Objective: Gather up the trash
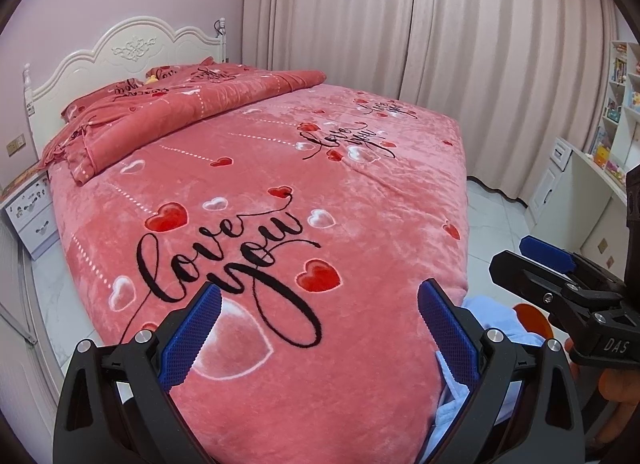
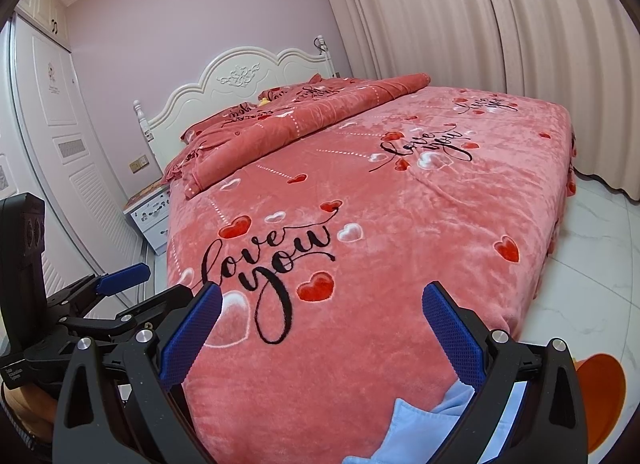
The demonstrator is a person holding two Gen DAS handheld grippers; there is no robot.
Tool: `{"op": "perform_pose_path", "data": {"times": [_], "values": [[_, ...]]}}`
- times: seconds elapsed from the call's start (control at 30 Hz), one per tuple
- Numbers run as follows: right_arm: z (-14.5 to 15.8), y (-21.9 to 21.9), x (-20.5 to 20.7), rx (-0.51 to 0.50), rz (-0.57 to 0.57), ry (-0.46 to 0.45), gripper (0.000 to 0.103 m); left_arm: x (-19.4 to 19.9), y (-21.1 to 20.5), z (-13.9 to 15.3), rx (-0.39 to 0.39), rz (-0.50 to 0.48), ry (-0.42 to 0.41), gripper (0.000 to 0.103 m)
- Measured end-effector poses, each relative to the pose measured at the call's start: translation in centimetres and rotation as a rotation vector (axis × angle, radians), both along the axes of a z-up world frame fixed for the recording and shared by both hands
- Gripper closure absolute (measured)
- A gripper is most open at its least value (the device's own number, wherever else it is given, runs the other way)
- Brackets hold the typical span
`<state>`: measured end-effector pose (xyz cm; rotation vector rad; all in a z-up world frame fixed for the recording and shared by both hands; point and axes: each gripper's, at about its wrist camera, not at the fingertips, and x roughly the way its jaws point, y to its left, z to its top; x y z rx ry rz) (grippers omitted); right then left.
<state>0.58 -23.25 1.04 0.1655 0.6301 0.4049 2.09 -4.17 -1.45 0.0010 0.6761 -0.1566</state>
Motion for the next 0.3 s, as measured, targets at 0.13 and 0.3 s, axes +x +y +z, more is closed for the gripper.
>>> {"op": "perform_pose_path", "data": {"times": [0.13, 0.3], "values": [[0.0, 0.02, 0.02, 0.0, -0.001, 0.001, 0.005, 0.11, 0.18, 0.08, -0.012, -0.003, 0.004, 0.006], [-0.19, 0.16, 0.0, 0.003, 0.0, 0.002, 0.005, 0.26, 0.14, 0.11, -0.007, 0.0, 0.013, 0.006]]}}
